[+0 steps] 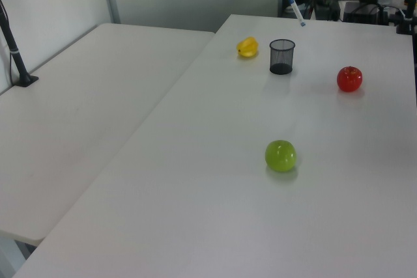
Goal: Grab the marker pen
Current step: 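Lift the marker out of the cup and carry it toward the green apple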
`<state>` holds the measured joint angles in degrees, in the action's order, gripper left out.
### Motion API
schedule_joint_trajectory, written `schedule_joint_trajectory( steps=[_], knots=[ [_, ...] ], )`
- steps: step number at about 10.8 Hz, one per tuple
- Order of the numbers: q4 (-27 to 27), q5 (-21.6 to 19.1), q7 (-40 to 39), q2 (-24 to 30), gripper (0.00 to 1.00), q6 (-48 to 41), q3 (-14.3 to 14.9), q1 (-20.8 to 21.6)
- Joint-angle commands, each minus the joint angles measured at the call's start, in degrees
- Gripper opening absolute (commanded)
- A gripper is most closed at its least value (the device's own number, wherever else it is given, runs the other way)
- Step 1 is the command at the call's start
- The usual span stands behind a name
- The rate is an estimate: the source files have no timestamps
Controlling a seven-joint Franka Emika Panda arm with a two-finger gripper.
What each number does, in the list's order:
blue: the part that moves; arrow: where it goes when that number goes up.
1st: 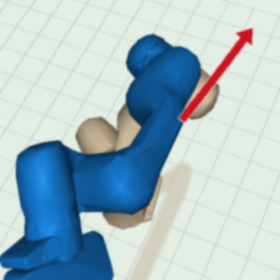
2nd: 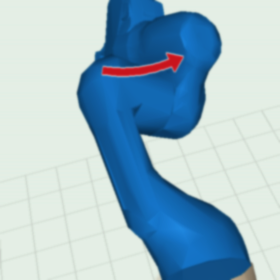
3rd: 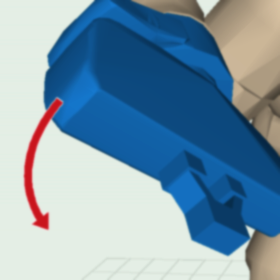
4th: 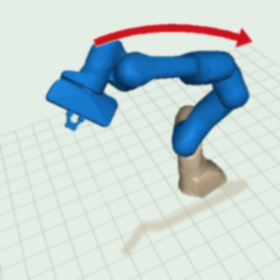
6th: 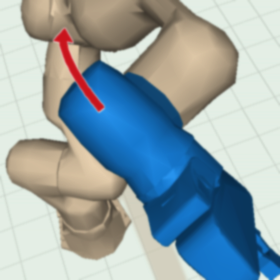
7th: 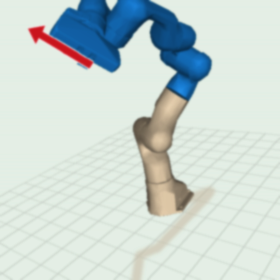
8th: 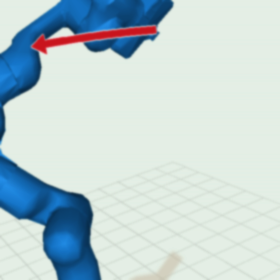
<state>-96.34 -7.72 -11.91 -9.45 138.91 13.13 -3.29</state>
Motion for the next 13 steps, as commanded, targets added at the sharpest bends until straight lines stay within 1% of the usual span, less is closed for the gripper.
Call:
schedule_joint_trajectory(
  steps=[1,2,4,6,8,9,10,11,12,13],
  knots=[
    [-1.5,-1.0,0.6,1.5,0.0,-12.7,-3.4,1.3],
    [-1.5,-1.0,0.7,1.4,0.0,-16.4,-5.0,1.3],
    [-1.7,-1.1,2.8,0.3,0.0,-20.7,-8.4,1.8],
    [-1.9,-1.1,7.1,-2.3,0.0,-22.2,-10.9,4.0],
    [-1.7,-1.1,10.8,-5.1,0.0,-21.4,-14.3,4.3],
    [-1.7,-1.0,11.4,-6.3,0.0,-21.3,-15.4,4.5],
    [-1.7,-1.1,11.5,-7.7,0.0,-21.1,-15.8,5.3],
    [-1.7,-1.2,11.5,-8.9,0.0,-19.7,-15.8,6.5],
    [-2.0,-1.2,11.6,-10.0,0.0,-17.6,-16.3,6.9],
    [-2.0,-1.1,11.6,-11.3,0.0,-15.8,-17.9,6.8]
  ],
)
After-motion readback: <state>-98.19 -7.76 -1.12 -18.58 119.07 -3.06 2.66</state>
